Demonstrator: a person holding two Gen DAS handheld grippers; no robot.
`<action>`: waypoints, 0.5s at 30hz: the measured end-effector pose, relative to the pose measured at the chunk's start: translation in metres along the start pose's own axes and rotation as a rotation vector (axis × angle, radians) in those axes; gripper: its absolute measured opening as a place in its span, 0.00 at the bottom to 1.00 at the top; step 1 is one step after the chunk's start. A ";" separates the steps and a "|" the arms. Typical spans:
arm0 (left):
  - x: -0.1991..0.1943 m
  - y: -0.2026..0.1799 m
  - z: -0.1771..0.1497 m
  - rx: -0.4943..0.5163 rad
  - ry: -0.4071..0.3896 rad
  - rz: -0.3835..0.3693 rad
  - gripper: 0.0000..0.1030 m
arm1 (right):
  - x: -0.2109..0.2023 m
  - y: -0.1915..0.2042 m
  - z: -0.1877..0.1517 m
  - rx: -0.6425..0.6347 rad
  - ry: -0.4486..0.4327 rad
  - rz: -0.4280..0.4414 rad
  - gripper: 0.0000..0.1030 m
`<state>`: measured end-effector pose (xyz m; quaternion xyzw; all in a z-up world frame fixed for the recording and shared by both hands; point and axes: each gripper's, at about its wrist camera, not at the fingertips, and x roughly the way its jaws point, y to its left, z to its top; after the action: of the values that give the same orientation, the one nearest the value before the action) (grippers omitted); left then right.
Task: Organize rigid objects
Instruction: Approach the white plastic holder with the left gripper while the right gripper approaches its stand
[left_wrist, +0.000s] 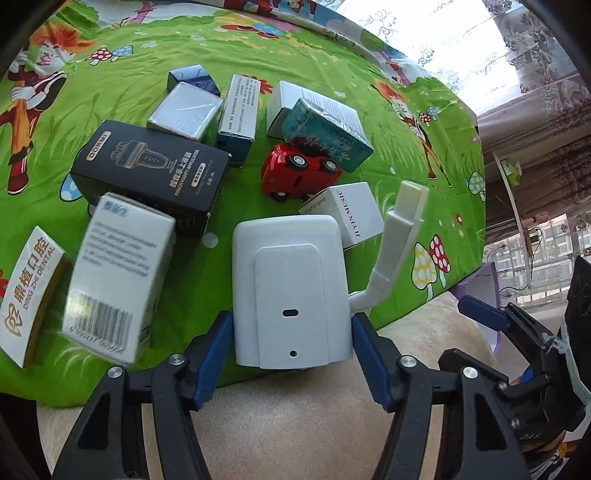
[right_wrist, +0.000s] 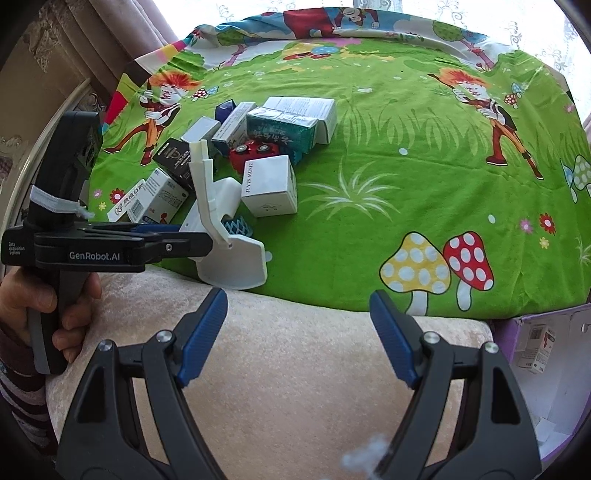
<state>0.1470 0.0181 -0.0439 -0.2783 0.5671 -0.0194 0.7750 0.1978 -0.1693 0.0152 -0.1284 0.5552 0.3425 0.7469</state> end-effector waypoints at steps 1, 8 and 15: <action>-0.002 0.001 -0.001 -0.005 -0.006 -0.002 0.63 | 0.001 0.002 0.001 -0.005 0.000 0.004 0.79; -0.018 0.012 -0.010 -0.062 -0.056 -0.038 0.63 | 0.005 0.013 0.004 -0.049 0.007 0.030 0.79; -0.031 0.025 -0.017 -0.120 -0.098 -0.080 0.63 | 0.006 0.027 0.013 -0.090 -0.012 0.050 0.79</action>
<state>0.1135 0.0431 -0.0316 -0.3474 0.5172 -0.0029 0.7822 0.1905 -0.1393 0.0190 -0.1459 0.5376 0.3868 0.7349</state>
